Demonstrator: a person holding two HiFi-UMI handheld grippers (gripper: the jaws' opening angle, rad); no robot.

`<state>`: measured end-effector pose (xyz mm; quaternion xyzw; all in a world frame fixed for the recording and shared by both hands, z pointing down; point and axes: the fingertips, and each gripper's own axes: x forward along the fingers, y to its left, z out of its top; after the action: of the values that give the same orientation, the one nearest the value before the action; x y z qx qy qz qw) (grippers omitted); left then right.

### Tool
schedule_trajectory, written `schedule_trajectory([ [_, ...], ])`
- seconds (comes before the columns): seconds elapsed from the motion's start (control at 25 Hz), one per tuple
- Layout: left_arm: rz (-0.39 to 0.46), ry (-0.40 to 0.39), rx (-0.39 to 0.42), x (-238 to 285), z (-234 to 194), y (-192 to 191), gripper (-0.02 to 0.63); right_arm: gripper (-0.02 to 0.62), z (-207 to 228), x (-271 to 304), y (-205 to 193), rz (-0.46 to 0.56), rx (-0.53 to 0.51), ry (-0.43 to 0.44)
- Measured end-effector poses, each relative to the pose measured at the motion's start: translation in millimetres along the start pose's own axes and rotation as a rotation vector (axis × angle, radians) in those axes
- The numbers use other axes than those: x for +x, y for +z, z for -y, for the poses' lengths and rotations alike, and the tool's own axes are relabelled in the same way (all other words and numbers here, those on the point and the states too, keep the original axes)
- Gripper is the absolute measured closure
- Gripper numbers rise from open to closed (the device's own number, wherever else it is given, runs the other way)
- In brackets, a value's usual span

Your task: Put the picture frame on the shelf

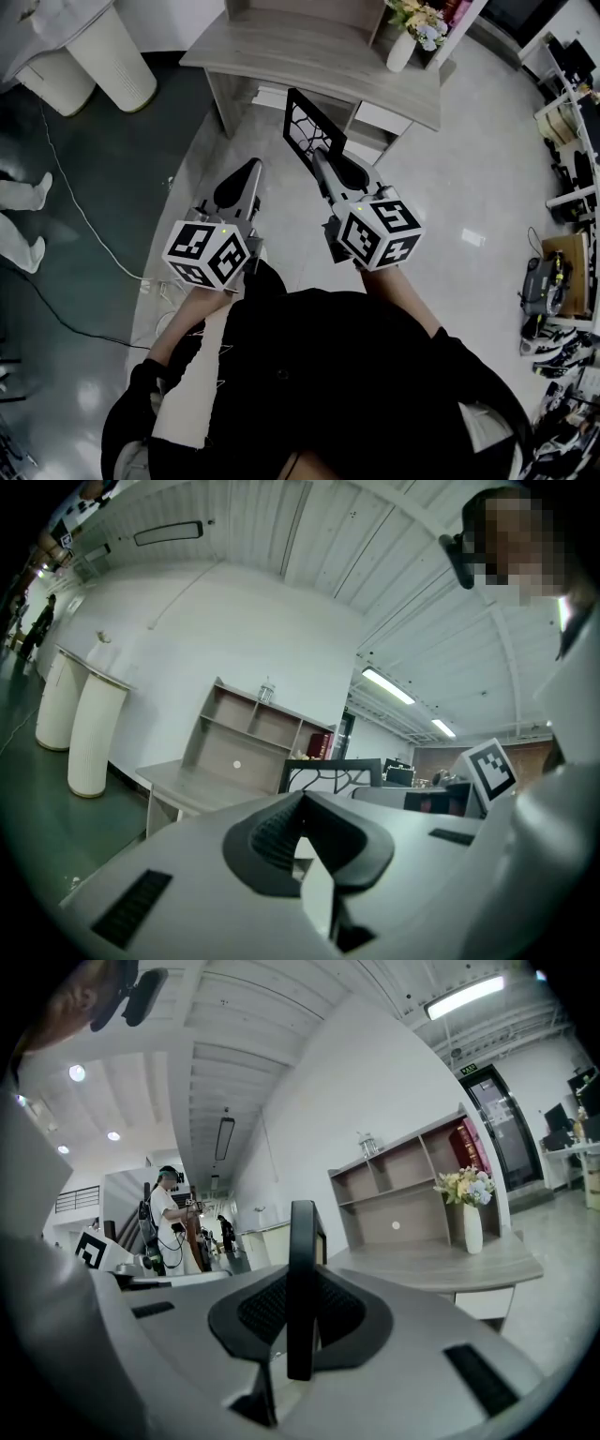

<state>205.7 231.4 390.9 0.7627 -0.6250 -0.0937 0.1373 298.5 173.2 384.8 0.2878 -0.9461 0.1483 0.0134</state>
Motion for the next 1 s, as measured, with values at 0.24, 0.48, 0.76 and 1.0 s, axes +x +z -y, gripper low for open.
schedule_trajectory([
  [0.24, 0.017, -0.009, 0.011, 32.6, -41.7, 28.7, 0.594, 0.541, 8.4, 47.1, 16.0, 0.010, 0.002, -0.015],
  [0.48, -0.005, -0.015, 0.005, 54.6, -84.4, 41.4, 0.595, 0.541, 19.3, 93.1, 21.7, 0.006, 0.023, -0.050],
  [0.76, -0.028, -0.041, -0.006, 75.3, -124.0, 54.1, 0.594, 0.541, 15.5, 140.8, 27.9, 0.005, 0.023, -0.058],
  [1.0, -0.031, -0.076, -0.010, 90.0, -150.7, 69.6, 0.594, 0.541, 13.6, 171.4, 35.3, 0.011, 0.024, -0.081],
])
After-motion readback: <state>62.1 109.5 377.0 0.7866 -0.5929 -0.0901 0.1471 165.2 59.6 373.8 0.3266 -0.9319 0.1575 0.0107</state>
